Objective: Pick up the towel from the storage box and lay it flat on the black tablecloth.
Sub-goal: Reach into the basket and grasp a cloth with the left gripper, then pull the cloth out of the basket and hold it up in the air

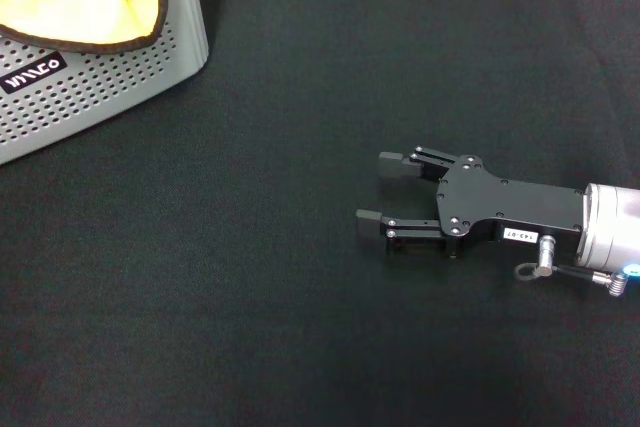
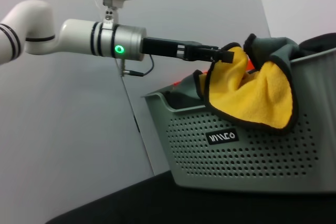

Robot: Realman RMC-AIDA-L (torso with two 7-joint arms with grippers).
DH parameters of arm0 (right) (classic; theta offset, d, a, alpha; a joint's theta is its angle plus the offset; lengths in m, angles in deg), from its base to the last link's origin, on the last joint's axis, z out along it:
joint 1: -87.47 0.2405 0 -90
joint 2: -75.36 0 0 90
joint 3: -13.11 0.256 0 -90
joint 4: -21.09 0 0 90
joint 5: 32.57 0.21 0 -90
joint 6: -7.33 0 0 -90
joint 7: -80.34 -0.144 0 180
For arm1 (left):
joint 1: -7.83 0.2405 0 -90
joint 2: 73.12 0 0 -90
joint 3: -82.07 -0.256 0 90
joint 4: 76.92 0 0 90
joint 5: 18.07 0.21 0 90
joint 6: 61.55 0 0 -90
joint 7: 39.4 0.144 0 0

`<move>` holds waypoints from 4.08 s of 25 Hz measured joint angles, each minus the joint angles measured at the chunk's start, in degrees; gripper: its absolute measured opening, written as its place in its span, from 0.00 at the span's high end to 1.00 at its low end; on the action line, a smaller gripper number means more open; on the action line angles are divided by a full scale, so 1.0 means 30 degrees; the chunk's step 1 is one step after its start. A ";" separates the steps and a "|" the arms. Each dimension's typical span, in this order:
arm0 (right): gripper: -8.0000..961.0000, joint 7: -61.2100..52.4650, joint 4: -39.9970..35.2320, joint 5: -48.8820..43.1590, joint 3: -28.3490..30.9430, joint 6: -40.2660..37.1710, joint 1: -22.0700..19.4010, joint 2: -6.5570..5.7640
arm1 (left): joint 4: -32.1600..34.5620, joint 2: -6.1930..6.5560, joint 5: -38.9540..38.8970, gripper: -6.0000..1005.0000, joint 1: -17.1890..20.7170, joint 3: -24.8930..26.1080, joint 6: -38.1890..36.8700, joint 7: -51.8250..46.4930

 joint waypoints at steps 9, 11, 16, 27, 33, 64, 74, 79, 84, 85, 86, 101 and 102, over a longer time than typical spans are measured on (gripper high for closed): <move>0.10 0.0044 0.0076 0.0019 -0.0001 -0.0124 0.0003 -0.0007 | 0.0222 0.0043 -0.0168 0.45 -0.0089 -0.0036 -0.1189 -0.0204; 0.10 0.0115 0.0077 0.0020 -0.0001 -0.0124 -0.0028 -0.0007 | 0.0230 0.0045 -0.0313 0.53 -0.0100 0.0033 -0.1163 -0.0251; 0.10 0.0190 0.0076 0.0053 0.0000 -0.0124 -0.0086 0.0016 | 0.0489 0.0029 -0.0269 0.79 -0.0063 0.0005 -0.0947 -0.0304; 0.10 0.0573 -0.0085 0.0317 0.0105 0.0087 -0.0120 0.0022 | 0.0600 0.0458 -0.9348 0.96 0.2019 0.0022 -0.2563 -0.0197; 0.10 0.1631 -0.0229 0.0319 0.1155 0.1018 -0.0014 0.0040 | 0.0443 0.0755 -1.5075 0.97 0.2509 -0.0012 -0.7264 -0.0322; 0.14 1.8276 -0.8628 0.6999 -0.8988 -0.8887 -0.2962 0.0050 | -0.0320 0.0346 -1.7361 0.98 0.1616 -0.0736 -0.9592 -0.2361; 0.15 1.8276 -1.1604 0.4704 -0.8813 -0.8872 -0.4611 0.0054 | -0.1154 0.0308 -1.7104 0.98 0.1401 -0.0737 -0.9594 -0.2083; 0.15 1.8275 -1.2033 0.4222 -0.8095 -0.9042 -0.5303 0.0056 | -0.1172 0.0308 -1.7102 0.98 0.1530 -0.0741 -0.9596 -0.2068; 0.15 1.8273 -1.2557 0.3965 -0.7131 -0.8492 -0.6117 0.0038 | -0.1172 0.0307 -1.7091 0.98 0.1687 -0.0737 -0.9595 -0.2011; 0.15 1.8274 -1.2739 0.3857 -0.7012 -0.8299 -0.6266 0.0053 | -0.1172 0.0313 -1.7046 0.98 0.1736 -0.0739 -0.9596 -0.1964; 0.15 1.8273 -1.2930 0.3786 -0.6972 -0.8140 -0.6380 0.0046 | -0.1165 0.0318 -1.6993 0.98 0.1746 -0.0736 -0.9597 -0.1944; 0.17 1.8273 -1.4116 0.3067 -0.6286 -0.7759 -0.6439 0.0054 | -0.1166 0.0300 -1.6868 0.98 0.1748 -0.0733 -0.9635 -0.1804; 0.18 1.8273 -1.4032 0.3037 -0.6267 -0.7797 -0.6233 0.0042 | -0.1175 0.0294 -1.6868 0.98 0.1726 -0.0735 -0.9641 -0.1803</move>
